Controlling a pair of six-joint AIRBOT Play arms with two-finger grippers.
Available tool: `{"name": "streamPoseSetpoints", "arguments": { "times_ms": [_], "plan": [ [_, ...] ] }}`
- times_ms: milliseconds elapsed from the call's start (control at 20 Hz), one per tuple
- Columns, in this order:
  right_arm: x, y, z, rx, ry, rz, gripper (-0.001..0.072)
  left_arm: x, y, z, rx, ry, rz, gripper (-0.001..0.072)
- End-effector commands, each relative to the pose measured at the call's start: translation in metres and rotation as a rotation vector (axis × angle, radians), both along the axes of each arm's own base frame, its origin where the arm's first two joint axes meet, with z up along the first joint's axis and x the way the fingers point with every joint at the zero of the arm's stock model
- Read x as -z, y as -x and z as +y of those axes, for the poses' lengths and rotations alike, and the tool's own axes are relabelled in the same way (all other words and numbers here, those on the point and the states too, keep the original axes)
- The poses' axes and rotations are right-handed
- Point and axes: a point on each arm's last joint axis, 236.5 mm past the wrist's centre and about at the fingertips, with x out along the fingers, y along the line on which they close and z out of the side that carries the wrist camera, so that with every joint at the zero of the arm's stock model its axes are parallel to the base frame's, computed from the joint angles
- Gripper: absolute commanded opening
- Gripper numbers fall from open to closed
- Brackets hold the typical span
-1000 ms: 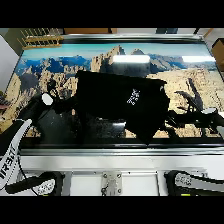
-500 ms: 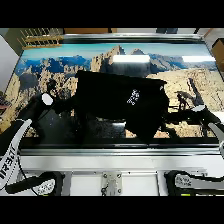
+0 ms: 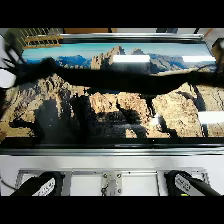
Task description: Fold the clothes and pants, and hang the long-sleeved shirts on hangers.
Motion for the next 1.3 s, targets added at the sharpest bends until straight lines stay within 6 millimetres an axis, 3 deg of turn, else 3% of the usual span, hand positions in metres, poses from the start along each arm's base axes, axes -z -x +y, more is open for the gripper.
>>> {"name": "streamPoseSetpoints", "arguments": {
  "times_ms": [0,100,250,350,450,550,600,700,800,1000,1150,1250],
  "plan": [
    [-0.17,0.052,0.015,0.01,0.117,-0.373,0.0009,-0.175,0.073,0.003,-0.006,-0.012,-0.392,0.0004],
    [-0.234,0.097,0.027,0.024,0.163,-0.546,0.0009,-0.241,0.135,0.002,-0.006,-0.017,-0.565,0.0004],
    [-0.287,0.161,0.044,0.045,0.205,-0.727,0.0009,-0.297,0.22,0.002,-0.007,-0.02,-0.754,0.0004],
    [-0.303,0.196,0.052,0.071,0.195,-0.781,0.0009,-0.315,0.267,0.001,-0.007,-0.02,-0.839,0.0004],
    [-0.312,0.219,0.057,0.094,0.157,-0.81,0.0009,-0.325,0.298,0.001,-0.007,-0.02,-0.895,0.0004],
    [-0.309,0.225,0.061,0.091,0.129,-0.794,0.0009,-0.326,0.307,0.001,-0.006,-0.022,-0.905,0.0003],
    [-0.301,0.221,0.062,0.089,0.102,-0.754,0.0008,-0.32,0.302,0.0,-0.001,-0.024,-0.878,0.0003],
    [-0.271,0.202,0.062,0.068,0.057,-0.612,0.0008,-0.289,0.268,-0.004,0.023,-0.038,-0.733,0.0003],
    [-0.229,0.175,0.059,0.044,0.009,-0.422,0.0008,-0.235,0.215,-0.01,0.06,-0.058,-0.498,0.0004],
    [-0.12,0.099,0.044,0.006,-0.075,-0.017,0.0008,-0.088,0.106,-0.015,0.134,-0.081,0.032,0.0004],
    [-0.011,0.042,0.037,-0.018,-0.068,0.286,0.0008,0.041,0.031,-0.014,0.113,-0.034,0.303,0.0004],
    [0.061,0.006,0.032,-0.008,-0.032,0.433,0.0008,0.121,-0.006,-0.01,0.077,-0.006,0.411,0.0004]
  ]
}}
